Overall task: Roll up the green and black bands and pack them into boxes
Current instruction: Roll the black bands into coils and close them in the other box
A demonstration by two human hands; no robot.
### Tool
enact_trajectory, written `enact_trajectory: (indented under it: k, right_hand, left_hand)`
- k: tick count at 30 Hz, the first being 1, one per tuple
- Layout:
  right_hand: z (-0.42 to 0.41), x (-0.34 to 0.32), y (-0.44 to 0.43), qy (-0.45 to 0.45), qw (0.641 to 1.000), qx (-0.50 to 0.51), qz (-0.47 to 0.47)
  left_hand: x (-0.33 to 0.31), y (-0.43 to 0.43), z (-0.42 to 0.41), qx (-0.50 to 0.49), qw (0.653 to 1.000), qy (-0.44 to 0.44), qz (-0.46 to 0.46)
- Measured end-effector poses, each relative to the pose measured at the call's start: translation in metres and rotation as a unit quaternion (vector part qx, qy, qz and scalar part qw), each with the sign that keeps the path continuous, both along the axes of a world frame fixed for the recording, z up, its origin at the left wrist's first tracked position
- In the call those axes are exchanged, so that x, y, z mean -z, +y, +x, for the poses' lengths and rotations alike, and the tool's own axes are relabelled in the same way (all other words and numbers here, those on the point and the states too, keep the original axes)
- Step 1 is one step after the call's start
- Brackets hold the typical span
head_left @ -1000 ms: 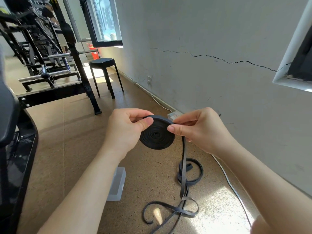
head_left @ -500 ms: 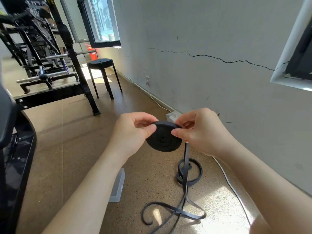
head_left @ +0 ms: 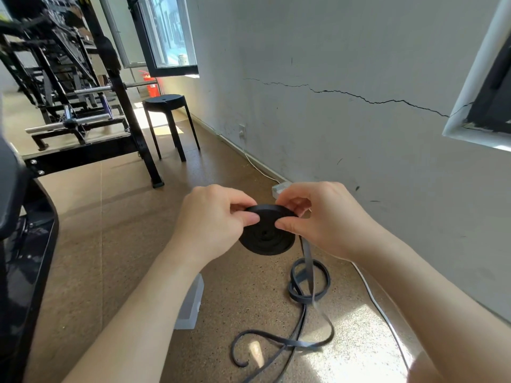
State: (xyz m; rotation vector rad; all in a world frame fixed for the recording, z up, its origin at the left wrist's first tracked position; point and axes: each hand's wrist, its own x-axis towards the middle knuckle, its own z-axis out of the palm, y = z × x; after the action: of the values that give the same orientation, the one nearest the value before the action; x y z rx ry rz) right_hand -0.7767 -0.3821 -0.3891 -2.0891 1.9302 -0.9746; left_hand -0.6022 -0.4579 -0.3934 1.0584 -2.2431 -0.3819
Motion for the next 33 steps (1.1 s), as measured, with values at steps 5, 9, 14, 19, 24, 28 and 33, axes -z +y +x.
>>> enact_trajectory:
  k: [5, 9, 14, 19, 24, 28, 33]
  right_hand:
    - [-0.004, -0.003, 0.001, 0.010, 1.000, 0.020, 0.009]
    - [-0.006, 0.000, -0.001, -0.071, 0.997, 0.022, 0.011]
    - [-0.003, 0.006, -0.003, -0.131, 0.991, 0.025, 0.017]
    - [0.000, -0.002, 0.001, -0.018, 0.999, 0.039, 0.031]
    - [0.009, -0.004, -0.001, 0.143, 0.988, 0.013, 0.057]
    - [0.004, 0.001, 0.000, 0.040, 0.999, -0.003, 0.020]
    - [-0.012, 0.002, -0.004, -0.134, 0.991, 0.015, 0.006]
  left_hand:
    - [0.000, -0.005, 0.003, -0.023, 0.998, 0.035, 0.038]
    - [0.002, -0.008, 0.004, -0.033, 0.993, 0.077, 0.088]
    - [0.003, -0.010, 0.004, -0.043, 0.965, 0.189, 0.175]
    - [0.003, -0.009, 0.005, -0.007, 0.976, 0.075, 0.205]
    - [0.000, 0.006, -0.002, 0.043, 0.990, -0.123, 0.046]
    - [-0.002, 0.004, 0.001, 0.035, 0.992, -0.122, 0.025]
    - [0.001, -0.009, 0.008, 0.006, 0.985, 0.080, 0.151]
